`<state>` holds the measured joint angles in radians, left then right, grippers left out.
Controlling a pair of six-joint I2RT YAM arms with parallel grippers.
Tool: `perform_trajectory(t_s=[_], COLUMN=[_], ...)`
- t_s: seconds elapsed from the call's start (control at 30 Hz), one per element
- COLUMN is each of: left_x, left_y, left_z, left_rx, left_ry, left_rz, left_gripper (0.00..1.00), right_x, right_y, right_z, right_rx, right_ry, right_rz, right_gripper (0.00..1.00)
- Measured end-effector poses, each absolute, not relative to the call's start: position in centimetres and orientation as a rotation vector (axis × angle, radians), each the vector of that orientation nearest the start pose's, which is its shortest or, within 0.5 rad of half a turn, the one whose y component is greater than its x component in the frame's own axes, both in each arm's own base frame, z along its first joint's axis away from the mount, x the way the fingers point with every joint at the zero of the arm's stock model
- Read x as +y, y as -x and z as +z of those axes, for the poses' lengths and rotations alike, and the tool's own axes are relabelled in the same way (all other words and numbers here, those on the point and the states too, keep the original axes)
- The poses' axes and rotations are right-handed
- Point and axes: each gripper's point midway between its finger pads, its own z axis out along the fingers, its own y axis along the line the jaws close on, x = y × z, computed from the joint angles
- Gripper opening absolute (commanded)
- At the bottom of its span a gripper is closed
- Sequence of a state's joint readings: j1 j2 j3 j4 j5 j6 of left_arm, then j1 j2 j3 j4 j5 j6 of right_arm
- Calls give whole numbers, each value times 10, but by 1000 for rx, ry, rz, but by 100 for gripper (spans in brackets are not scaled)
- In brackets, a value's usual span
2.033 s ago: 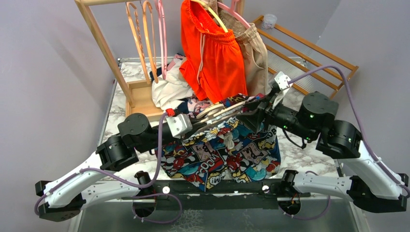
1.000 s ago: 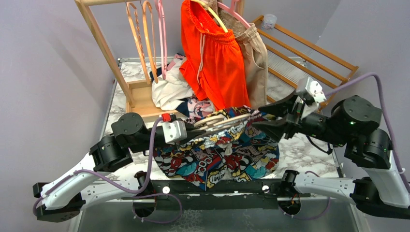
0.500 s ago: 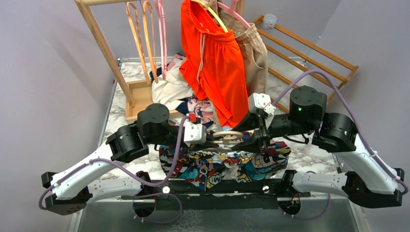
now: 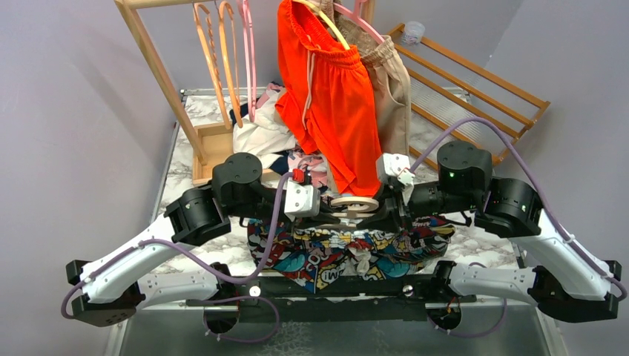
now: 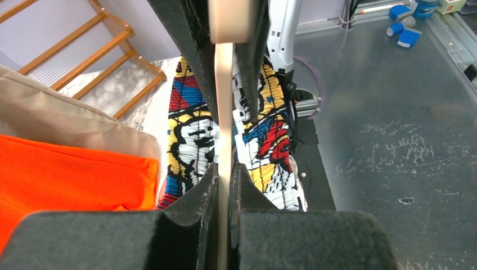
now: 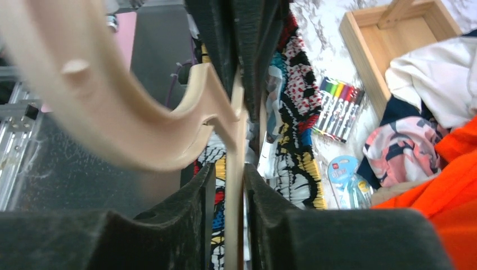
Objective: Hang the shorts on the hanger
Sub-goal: Hang the shorts on the hanger.
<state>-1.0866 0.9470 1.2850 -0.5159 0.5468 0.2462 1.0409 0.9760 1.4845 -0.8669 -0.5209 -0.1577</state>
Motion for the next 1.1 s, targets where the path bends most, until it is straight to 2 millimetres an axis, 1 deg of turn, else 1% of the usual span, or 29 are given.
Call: perform_trajectory(t_s=[0.07,0.1,0.13,0.2,0.23,0.27,0.33,0.43,0.53,0.6,0.67,0.8,0.83,0.87,0.9,0.93,0.97,1.0,1.03,1.07,1.1], left_x=[-301,-302,-302,-303,-303,-303,-302,-294,-275,-258,-241,-198,-161,-161,-158,-158,-158,-158,-159,-159,-160], left_y=[-65,-64,-65,-65,-65,-65,-65,-64,-62,-60,-60,-54,-48,-48,-48,-50,-52,-54,-56,-58,-60], left_z=[384,383,383,385,387,389,396,419,453,475,491,528,561,561,566,567,567,566,565,564,563], left_rx=[1159,1161,1165,1167,1166,1162,1149,1105,1023,966,925,811,705,705,696,694,699,704,712,720,726], left_ry=[-1451,-1452,-1451,-1442,-1437,-1433,-1414,-1371,-1291,-1226,-1162,-1003,-856,-856,-837,-824,-814,-809,-804,-799,-794], left_rz=[-1080,-1083,-1085,-1090,-1091,-1094,-1093,-1079,-1045,-1012,-976,-913,-877,-877,-872,-867,-862,-860,-855,-851,-848], left_gripper=[0,2,12,41,51,59,67,70,70,70,71,72,71,71,71,71,71,71,71,71,71], right_x=[265,265,264,264,263,262,258,251,243,240,237,232,228,228,223,222,222,212,226,223,220], right_y=[-64,-67,-68,-70,-71,-72,-73,-77,-79,-80,-81,-83,-84,-84,-80,-79,-78,-71,-79,-77,-76], right_z=[383,383,383,385,387,388,392,401,410,417,427,450,480,480,482,505,538,579,590,604,610], right_rx=[1457,1463,1462,1461,1456,1452,1445,1429,1420,1415,1404,1380,1338,1338,1384,1380,1322,1206,1192,1153,1137], right_ry=[1425,1417,1415,1396,1390,1381,1359,1308,1262,1234,1209,1153,1095,1095,1107,1093,1054,986,972,947,931], right_rz=[1055,1044,1036,1021,1018,1011,998,967,947,936,933,931,939,939,943,955,976,1008,1017,1027,1034], right_gripper=[3,1,1,1,1,1,1,1,1,1,1,1,1,1,1,1,1,1,1,1,1])
